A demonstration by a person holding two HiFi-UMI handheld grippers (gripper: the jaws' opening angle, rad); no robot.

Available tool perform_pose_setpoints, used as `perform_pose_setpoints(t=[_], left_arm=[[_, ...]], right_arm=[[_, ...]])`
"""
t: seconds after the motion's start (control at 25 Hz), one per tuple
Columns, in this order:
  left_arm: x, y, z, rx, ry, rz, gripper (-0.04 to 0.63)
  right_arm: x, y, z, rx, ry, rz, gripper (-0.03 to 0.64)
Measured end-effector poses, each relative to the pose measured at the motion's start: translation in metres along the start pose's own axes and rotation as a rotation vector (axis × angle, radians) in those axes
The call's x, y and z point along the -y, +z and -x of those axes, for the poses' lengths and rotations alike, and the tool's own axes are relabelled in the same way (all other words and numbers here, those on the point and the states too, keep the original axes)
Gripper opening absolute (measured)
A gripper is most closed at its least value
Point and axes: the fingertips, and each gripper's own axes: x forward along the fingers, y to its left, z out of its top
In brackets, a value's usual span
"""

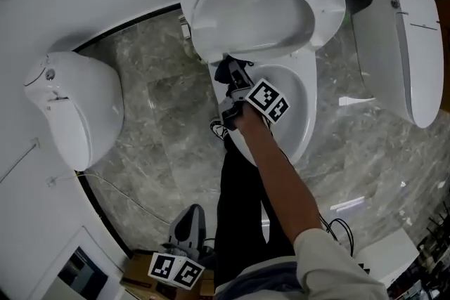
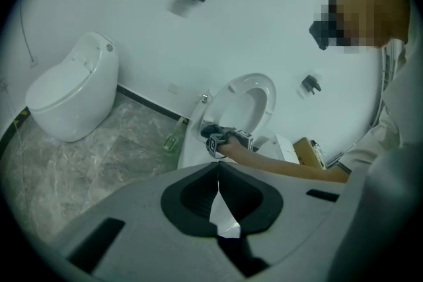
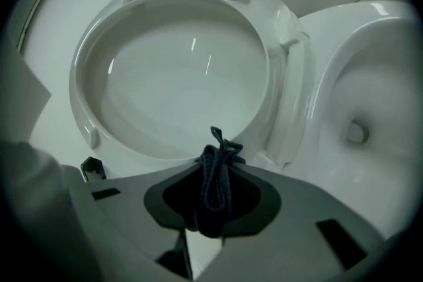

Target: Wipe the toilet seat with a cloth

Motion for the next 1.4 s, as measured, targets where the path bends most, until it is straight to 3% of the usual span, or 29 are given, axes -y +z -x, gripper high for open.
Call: perform_pose_setpoints(t=[0.36, 0.96, 1.4], left_arm=[[0.000, -0.004, -0.018, -0.009, 0.006, -0.033, 0.009], [0.037, -0.016, -0.054, -0.052, -0.035, -0.015, 0.009], [0.063, -0.008, -0.069, -0.070, -0.068, -0.075, 0.009]], right_arm=[[0.043, 0.030, 0.015, 0.055, -0.016, -0.139, 0.075], [0.078, 0.102, 0.045, 0.134, -0.023, -0.196, 0.075], [0.077, 0.153, 0.060, 0.179, 0.001, -0.184, 0.075]])
